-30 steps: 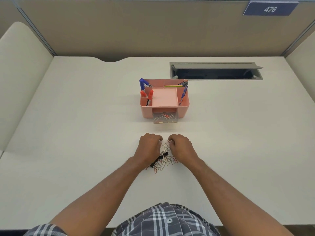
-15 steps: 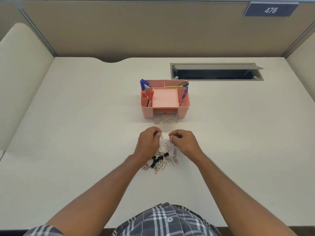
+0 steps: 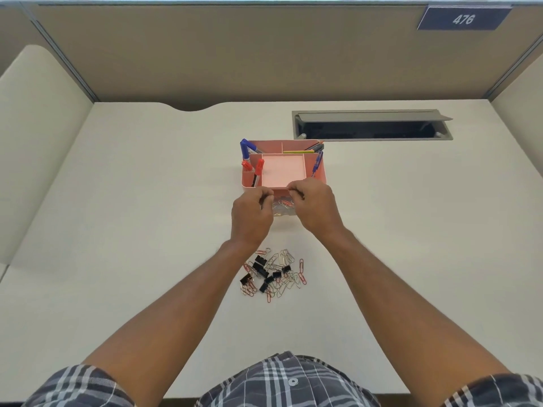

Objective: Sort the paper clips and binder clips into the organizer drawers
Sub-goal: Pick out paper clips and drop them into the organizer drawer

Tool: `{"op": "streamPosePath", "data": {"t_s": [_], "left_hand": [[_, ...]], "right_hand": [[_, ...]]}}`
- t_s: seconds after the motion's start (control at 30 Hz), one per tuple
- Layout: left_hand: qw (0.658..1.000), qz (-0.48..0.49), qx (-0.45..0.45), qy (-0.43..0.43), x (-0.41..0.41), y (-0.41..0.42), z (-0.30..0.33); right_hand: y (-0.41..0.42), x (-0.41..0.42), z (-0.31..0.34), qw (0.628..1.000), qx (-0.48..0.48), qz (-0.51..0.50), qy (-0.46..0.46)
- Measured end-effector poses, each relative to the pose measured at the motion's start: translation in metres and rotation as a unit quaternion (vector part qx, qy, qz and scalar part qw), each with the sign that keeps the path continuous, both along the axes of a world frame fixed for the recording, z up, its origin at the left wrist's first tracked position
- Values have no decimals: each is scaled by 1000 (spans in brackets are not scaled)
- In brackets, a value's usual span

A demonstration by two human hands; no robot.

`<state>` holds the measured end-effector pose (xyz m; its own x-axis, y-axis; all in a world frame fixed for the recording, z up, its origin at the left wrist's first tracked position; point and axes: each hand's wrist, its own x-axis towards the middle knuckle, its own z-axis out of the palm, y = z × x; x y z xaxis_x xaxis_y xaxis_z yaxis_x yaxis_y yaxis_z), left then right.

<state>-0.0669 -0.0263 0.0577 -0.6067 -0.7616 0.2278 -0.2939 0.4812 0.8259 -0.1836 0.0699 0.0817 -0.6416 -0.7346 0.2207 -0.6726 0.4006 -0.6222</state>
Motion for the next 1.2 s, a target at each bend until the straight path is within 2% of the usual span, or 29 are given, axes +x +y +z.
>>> {"op": "streamPosePath", "data": {"t_s": [0.1,0.23,0.33,0.4,0.5,0.57,0.63,0.7,0.8,1.2], "left_hand": [[1000,-1,-1,-6,-2,-2,-2],[1000,-10,18,12,4,-2,-3],[999,-19,18,29,15,3,-6],[1000,-15,9,24,25,8,-12],[999,-19,12,-47,42,15,-29],[989,-36,14,-142,51,17,-42],[972,-48,4,-231,56,16,-52],[956,-61,-8,-287,58,14,-57],[941,-84,-28,-325,58,10,-59],[927,-109,-58,-353,53,9,-58]], "right_hand": [[-2,0,-3,1000,11,6,2],[5,2,0,1000,-21,11,12],[14,9,1,998,-55,14,-8],[23,15,-3,999,-42,10,-32],[35,25,-22,990,112,-3,-87],[42,31,-37,965,233,-15,-116],[45,40,-48,948,297,-12,-116],[45,50,-57,944,314,-2,-100],[41,63,-65,950,300,-3,-84],[38,60,-67,951,308,18,-26]]}}
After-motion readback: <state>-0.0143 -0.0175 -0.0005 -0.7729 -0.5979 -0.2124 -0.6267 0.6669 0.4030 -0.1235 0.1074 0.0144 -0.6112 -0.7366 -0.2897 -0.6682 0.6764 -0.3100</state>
